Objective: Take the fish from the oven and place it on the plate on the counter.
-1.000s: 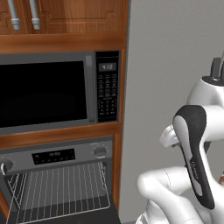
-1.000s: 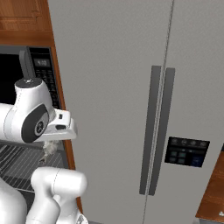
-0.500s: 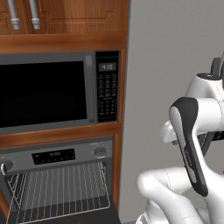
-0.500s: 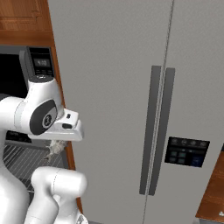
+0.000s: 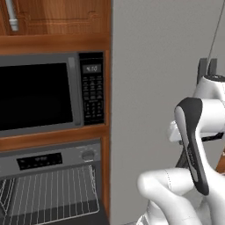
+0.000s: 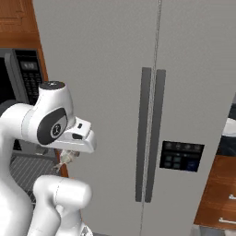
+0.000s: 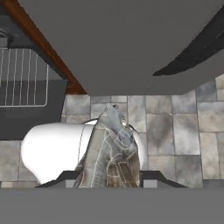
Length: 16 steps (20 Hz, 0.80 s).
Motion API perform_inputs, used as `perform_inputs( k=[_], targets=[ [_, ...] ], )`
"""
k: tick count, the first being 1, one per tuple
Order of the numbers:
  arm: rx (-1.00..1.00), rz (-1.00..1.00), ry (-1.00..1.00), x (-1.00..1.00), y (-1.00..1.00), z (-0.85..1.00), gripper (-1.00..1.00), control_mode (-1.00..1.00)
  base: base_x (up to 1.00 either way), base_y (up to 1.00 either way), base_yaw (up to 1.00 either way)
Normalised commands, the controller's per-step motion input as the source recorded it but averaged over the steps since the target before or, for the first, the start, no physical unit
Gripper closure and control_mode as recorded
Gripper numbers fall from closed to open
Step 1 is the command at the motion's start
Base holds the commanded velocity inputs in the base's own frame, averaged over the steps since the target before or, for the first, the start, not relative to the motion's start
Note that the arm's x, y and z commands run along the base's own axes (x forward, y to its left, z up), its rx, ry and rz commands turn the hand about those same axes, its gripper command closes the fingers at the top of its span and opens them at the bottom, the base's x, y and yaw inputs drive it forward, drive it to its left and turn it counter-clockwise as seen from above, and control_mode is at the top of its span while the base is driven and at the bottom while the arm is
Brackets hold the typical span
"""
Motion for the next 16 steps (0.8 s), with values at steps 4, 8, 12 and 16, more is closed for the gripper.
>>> perform_inputs(
  k=[4, 8, 12, 16],
  targets=[
    [0.00, 0.00, 0.00, 0.00, 0.00, 0.00, 1.00, 1.00, -0.01, -0.68, -0.21],
    [0.00, 0.00, 0.00, 0.00, 0.00, 0.00, 1.00, 1.00, -0.04, -0.71, -0.22],
    [0.00, 0.00, 0.00, 0.00, 0.00, 0.00, 1.00, 1.00, -0.04, -0.73, -0.24],
    [0.00, 0.00, 0.00, 0.00, 0.00, 0.00, 1.00, 1.00, 0.02, -0.93, -0.23]
  ],
)
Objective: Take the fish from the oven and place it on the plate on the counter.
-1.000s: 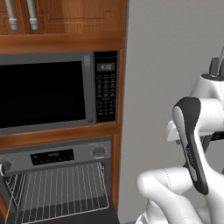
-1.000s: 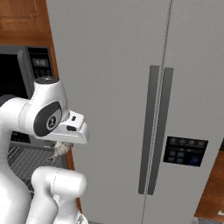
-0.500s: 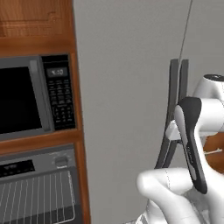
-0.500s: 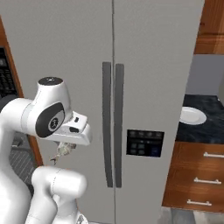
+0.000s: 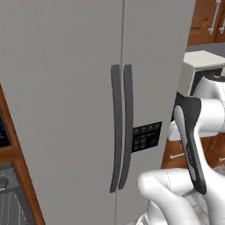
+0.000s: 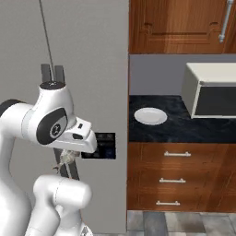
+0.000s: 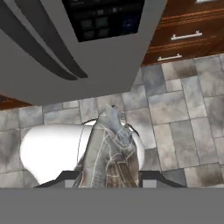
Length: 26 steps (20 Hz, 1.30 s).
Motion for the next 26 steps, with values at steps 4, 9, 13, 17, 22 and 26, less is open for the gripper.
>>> perform_inputs(
  k=[4, 9, 13, 17, 22, 26],
  targets=[
    [0.00, 0.00, 0.00, 0.00, 0.00, 0.00, 1.00, 1.00, 0.21, -1.00, -0.07],
    [0.00, 0.00, 0.00, 0.00, 0.00, 0.00, 1.00, 1.00, 0.79, -0.92, 0.16],
    [0.00, 0.00, 0.00, 0.00, 0.00, 0.00, 1.00, 1.00, 1.00, -0.29, 0.48],
    [0.00, 0.00, 0.00, 0.00, 0.00, 0.00, 1.00, 1.00, 0.62, -0.28, 0.46],
    [0.00, 0.00, 0.00, 0.00, 0.00, 0.00, 1.00, 1.00, 0.37, -0.81, 0.18],
    [0.00, 0.00, 0.00, 0.00, 0.00, 0.00, 1.00, 1.00, 0.33, -0.73, 0.06]
  ],
)
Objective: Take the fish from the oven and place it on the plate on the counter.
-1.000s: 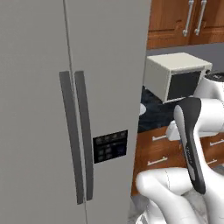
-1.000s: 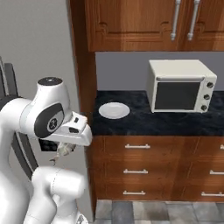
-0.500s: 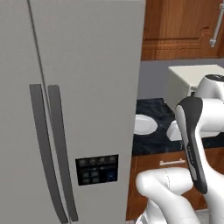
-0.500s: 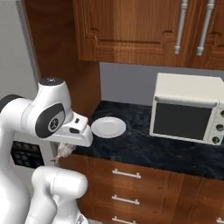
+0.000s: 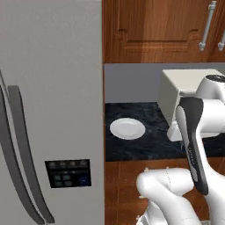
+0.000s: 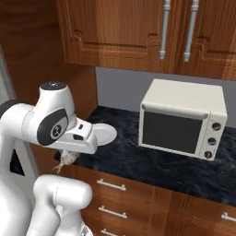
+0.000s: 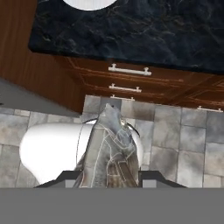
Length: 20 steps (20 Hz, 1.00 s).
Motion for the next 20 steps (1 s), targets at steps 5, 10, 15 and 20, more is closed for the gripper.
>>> perform_inputs(
  k=[5, 10, 15, 20],
  targets=[
    [0.00, 0.00, 0.00, 0.00, 0.00, 0.00, 1.00, 1.00, 0.83, 0.02, 0.09],
    [0.00, 0.00, 0.00, 0.00, 0.00, 0.00, 1.00, 1.00, 0.59, 0.01, 0.12],
    [0.00, 0.00, 0.00, 0.00, 0.00, 0.00, 1.00, 1.00, 0.20, 0.00, 0.05],
    [0.00, 0.00, 0.00, 0.00, 0.00, 0.00, 1.00, 1.00, 0.35, 0.00, 0.08]
  ],
)
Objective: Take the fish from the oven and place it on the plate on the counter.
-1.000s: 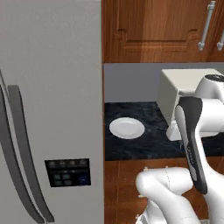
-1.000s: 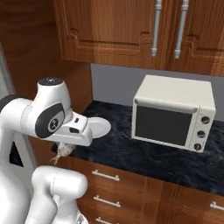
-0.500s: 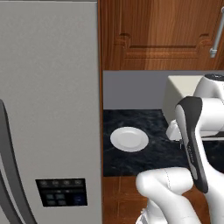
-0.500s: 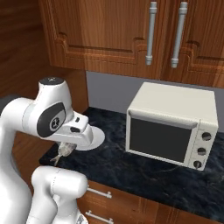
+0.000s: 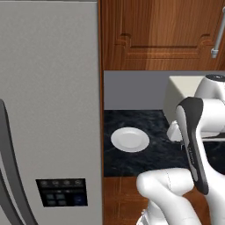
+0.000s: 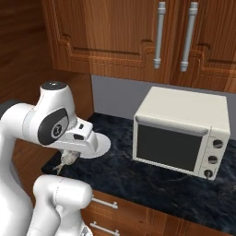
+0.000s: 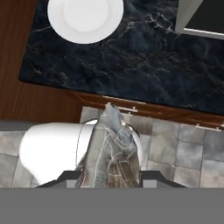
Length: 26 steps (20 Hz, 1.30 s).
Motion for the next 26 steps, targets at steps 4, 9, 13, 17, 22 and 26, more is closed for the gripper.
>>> perform_inputs(
  k=[4, 9, 13, 17, 22, 26],
  targets=[
    [0.00, 0.06, 0.01, 0.25, 0.00, 0.00, 1.00, -1.00, 0.09, 0.00, 0.02],
    [0.00, 0.09, 0.01, 0.64, 0.18, 0.00, 1.00, -1.00, 0.00, 0.00, 0.00],
    [0.00, 0.12, 0.00, 0.59, 0.31, -0.04, 1.00, -1.00, 0.00, 0.00, 0.00],
    [0.00, 0.07, 0.00, 0.41, 0.47, -0.46, 1.00, -1.00, 0.00, 0.00, 0.00],
    [-0.01, 0.06, 0.00, 0.74, 0.36, -0.55, 1.00, -1.00, 0.00, 0.00, 0.00],
    [-0.01, 0.00, 0.00, 0.66, 0.10, -0.44, 1.00, -1.00, 0.00, 0.00, 0.00]
  ],
)
